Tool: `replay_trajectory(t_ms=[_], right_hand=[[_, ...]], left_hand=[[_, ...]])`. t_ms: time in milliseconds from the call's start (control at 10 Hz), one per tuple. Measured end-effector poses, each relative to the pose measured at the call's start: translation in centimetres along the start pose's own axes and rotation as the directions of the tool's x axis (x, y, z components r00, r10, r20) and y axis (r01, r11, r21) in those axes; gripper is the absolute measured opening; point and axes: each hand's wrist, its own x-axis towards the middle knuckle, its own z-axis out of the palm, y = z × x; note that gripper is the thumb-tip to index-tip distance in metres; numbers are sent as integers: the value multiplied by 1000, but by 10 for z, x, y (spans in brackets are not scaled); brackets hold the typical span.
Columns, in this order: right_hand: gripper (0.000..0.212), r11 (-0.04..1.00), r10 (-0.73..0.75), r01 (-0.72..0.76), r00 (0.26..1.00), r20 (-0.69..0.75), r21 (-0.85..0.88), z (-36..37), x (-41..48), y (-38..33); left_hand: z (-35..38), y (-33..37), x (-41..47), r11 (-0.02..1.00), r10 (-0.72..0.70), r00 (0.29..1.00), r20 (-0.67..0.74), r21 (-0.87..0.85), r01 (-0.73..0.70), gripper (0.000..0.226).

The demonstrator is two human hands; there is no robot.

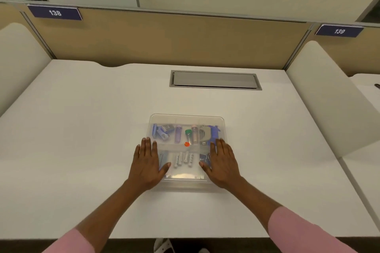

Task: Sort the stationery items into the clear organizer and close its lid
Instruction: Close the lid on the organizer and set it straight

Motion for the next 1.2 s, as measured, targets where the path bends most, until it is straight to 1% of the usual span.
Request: replay_trajectory(t_ms=[200,300,500,700,900,1000,1100,1200], right_hand=[[95,1000,-26,26,1000,17,13,6,-4,2],[93,1000,-22,22,1000,-1,20,12,-5,3],[93,999,-34,35,999,-30,5,19,-1,5],[92,999,-33,33,999,-30,18,19,-1,5],[85,1000,-6,6,1000,-6,31,10,-4,2],[83,999,-16,15,1000,21,48,3,-7,-1],[82,998,-7,7,1000,9,66,-3,-8,-2],[79,997,-5,9,999,-47,81,-12,-9,-3]], left_hand=[[-1,3,-9,999,24,1000,-17,45,-24,94],[2,2,-8,998,28,999,-27,48,-27,93],[11,-1,-6,999,39,998,-43,12,-38,93],[7,3,-7,1000,29,999,-24,5,-29,93],[-6,7,-10,1000,8,1000,24,16,-8,97],[-11,11,-13,999,14,1000,24,43,-15,99],[-19,11,-12,990,16,1000,9,137,-17,100],[-31,12,-7,978,40,999,-25,204,-34,99]])
